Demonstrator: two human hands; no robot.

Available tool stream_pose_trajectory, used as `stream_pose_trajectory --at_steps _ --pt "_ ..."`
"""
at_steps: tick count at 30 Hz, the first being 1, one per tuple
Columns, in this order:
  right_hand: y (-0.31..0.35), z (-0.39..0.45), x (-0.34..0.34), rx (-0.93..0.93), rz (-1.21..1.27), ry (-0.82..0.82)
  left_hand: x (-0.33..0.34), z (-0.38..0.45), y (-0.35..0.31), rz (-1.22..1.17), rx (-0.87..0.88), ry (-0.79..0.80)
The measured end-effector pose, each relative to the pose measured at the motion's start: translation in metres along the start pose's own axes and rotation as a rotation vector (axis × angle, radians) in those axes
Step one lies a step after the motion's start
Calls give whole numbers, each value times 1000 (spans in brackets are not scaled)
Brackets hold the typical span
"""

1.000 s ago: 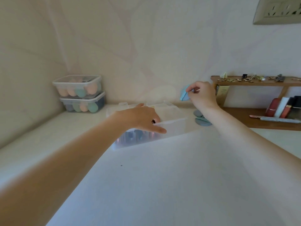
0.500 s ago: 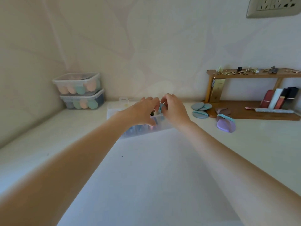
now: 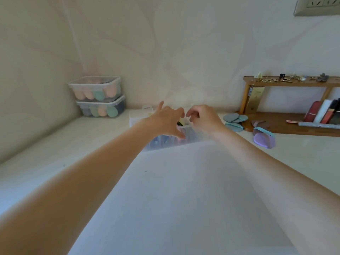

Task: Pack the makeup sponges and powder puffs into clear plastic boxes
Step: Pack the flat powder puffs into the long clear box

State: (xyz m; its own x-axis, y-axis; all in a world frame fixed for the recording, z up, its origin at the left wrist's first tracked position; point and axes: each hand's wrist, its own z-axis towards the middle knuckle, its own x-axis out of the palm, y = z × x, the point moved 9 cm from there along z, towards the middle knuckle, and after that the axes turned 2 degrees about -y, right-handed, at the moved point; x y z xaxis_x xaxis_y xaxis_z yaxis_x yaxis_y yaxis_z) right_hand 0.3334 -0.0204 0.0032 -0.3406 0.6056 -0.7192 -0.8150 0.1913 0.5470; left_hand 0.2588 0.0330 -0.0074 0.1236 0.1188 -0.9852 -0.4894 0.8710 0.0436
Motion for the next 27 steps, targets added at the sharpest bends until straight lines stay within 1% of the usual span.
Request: stream_pose_trajectory --at_steps 3,5,6,10,13,15,17,19,22,24,27 --pt "-4 7 -16 33 51 -32 0 4 -1 -39 14 9" --pt "-6 9 -22 26 -16 -5 1 5 -3 -71 30 12" --pt "-6 9 -21 23 -72 49 2 6 -4 -86 38 13" --pt "2 1 1 35 -328 357 3 4 -6 -157 48 7" --pt "7 -6 26 60 -333 519 -1 0 -10 -211 55 -16" --pt "3 -4 35 95 -372 533 -3 -2 -14 -195 66 -23" --pt "0 1 35 112 -371 498 -2 -1 -11 -217 68 -28" --pt "3 2 31 107 -312 471 -2 -1 -7 -288 57 -26" --pt "3 -2 28 127 -228 513 0 0 -3 -296 54 -8" --pt "0 -2 24 155 -209 504 -1 1 -3 -264 60 -5" --pt "2 -2 21 160 -156 494 -7 3 -9 -110 112 -51"
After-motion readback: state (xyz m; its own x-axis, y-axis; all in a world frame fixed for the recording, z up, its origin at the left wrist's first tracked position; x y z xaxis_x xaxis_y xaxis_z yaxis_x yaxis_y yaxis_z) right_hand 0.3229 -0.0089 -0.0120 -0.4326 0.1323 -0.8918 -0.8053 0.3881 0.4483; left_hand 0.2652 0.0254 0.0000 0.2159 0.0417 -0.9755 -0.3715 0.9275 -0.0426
